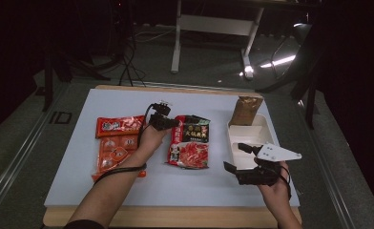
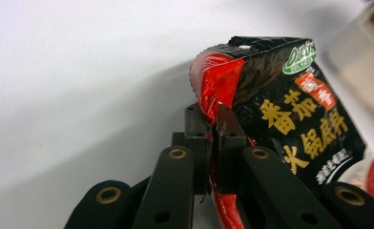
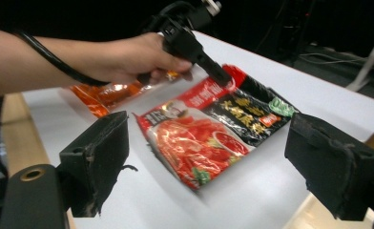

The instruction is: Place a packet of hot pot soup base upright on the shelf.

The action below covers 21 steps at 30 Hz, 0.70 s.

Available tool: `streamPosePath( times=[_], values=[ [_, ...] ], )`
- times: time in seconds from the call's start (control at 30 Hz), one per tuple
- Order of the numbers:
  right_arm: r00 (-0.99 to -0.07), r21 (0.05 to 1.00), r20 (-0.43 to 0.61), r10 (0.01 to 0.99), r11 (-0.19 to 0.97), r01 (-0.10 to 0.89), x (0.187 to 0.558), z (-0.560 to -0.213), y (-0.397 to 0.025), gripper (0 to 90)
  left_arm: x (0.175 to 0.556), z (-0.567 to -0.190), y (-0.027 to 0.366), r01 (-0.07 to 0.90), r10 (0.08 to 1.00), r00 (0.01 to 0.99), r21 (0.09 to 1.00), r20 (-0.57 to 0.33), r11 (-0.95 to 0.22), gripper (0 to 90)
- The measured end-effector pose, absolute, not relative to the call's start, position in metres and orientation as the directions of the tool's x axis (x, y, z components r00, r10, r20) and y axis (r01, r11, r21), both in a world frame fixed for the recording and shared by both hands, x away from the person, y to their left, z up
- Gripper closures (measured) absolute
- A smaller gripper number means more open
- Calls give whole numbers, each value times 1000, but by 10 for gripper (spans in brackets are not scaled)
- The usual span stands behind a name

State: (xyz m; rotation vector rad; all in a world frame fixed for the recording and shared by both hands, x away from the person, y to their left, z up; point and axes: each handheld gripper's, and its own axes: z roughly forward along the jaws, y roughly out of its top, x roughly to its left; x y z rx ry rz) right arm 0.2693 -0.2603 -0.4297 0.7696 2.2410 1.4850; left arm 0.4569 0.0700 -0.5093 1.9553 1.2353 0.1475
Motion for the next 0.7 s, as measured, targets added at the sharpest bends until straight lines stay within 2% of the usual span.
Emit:
streamPosePath(
  times=[0.2,0.4,0.7],
  values=[
    [-787,910,-15,616,334,244,268,-427,-258,150,442,-493,70,638,774,568,745,-281,-198,874],
    [-761,911,-72,644,354,213,267,-424,-258,130,432,-484,72,609,745,592,776,-308,-163,877],
    [-767,920,-20,641,313,238,266,-416,-264,111,400,-457,65,493,690,676,855,-258,-163,876]
  ],
)
